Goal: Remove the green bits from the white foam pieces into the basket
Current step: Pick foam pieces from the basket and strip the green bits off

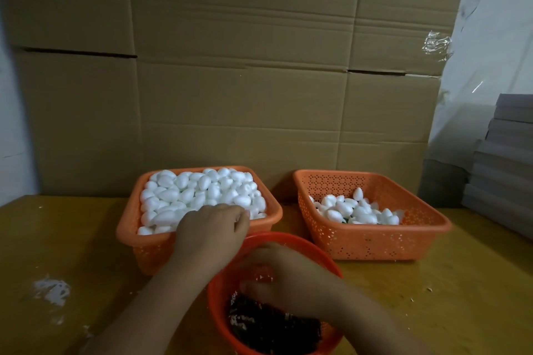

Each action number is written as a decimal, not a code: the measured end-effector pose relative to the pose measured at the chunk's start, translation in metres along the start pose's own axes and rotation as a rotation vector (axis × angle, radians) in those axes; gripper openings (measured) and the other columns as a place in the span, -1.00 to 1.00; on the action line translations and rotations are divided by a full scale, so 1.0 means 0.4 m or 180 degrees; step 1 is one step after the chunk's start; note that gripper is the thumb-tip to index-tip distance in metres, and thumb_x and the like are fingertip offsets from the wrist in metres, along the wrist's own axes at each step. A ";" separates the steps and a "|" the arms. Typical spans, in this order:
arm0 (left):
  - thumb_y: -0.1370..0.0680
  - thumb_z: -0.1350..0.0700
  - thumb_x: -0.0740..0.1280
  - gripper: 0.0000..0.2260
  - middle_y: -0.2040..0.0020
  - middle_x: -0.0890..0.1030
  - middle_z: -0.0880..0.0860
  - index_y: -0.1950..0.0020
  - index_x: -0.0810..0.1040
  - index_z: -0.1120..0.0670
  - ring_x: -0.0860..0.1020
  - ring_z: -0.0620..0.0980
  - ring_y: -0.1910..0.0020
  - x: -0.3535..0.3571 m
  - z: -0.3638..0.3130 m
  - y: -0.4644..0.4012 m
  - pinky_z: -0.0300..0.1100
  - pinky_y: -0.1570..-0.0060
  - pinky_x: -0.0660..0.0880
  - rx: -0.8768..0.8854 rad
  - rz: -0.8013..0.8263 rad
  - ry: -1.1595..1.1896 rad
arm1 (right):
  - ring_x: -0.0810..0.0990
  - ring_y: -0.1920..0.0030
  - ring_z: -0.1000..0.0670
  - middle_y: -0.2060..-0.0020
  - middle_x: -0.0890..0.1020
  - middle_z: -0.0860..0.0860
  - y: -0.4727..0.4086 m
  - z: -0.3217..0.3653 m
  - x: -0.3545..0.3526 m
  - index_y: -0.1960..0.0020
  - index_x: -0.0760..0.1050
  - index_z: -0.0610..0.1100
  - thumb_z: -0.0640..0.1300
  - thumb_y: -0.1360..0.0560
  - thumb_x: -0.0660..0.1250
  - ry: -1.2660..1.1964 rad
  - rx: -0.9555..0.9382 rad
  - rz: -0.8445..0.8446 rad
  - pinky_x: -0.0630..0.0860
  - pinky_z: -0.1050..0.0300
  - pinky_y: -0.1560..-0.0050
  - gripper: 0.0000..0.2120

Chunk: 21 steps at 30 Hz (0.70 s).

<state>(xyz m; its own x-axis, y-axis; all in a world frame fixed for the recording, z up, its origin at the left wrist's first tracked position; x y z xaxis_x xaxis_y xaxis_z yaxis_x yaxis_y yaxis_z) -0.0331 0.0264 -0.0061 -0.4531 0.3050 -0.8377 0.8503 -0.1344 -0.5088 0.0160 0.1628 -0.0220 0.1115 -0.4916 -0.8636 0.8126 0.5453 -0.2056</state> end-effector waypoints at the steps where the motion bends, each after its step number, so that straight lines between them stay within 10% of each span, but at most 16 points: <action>1: -0.63 -0.13 0.05 -0.65 0.17 0.62 -0.07 0.13 0.54 -0.03 0.54 -0.09 0.17 0.003 -0.001 -0.001 -0.14 0.25 0.37 0.0051 0.0049 -0.0080 | 0.45 -0.27 0.12 -0.27 0.52 0.08 0.001 -0.006 0.015 -0.26 0.56 0.04 -0.02 -0.50 0.38 0.0245 0.0038 0.0183 0.34 0.21 -0.33 -0.68; 11: -0.57 -0.34 -0.01 -0.51 -0.19 0.55 -0.12 -0.25 0.53 -0.12 0.40 -0.10 -0.26 0.030 0.013 -0.011 -0.15 -0.07 0.43 -0.0121 0.0453 -0.0308 | 0.39 -0.32 0.01 -0.31 0.44 0.05 0.002 -0.031 0.040 -0.28 0.52 0.08 0.08 -0.47 0.39 0.0754 0.0197 0.0367 0.27 0.11 -0.39 -0.61; 21: -0.56 -0.35 -0.01 -0.47 -0.07 0.52 -0.09 -0.03 0.59 -0.02 0.43 -0.08 -0.14 0.027 0.011 -0.008 -0.12 -0.01 0.50 -0.0118 0.0340 -0.0433 | 0.52 -0.17 0.05 -0.16 0.58 0.08 0.004 -0.044 0.042 -0.13 0.56 0.04 -0.08 -0.50 0.35 0.0413 0.0387 0.0371 0.44 0.07 -0.23 -0.79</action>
<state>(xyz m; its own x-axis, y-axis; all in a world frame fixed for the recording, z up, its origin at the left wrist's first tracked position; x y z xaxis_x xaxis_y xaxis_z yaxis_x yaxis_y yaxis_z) -0.0420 0.0259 -0.0144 -0.3895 0.1599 -0.9070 0.9037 -0.1236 -0.4099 0.0090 0.1675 -0.0449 0.1405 -0.3343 -0.9319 0.8625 0.5036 -0.0506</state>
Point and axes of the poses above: each hand's wrist, its own y-axis away from the middle knuckle, its own x-axis out of the palm, z = x × y, the point moved 3 cm from there along -y, towards the middle knuckle
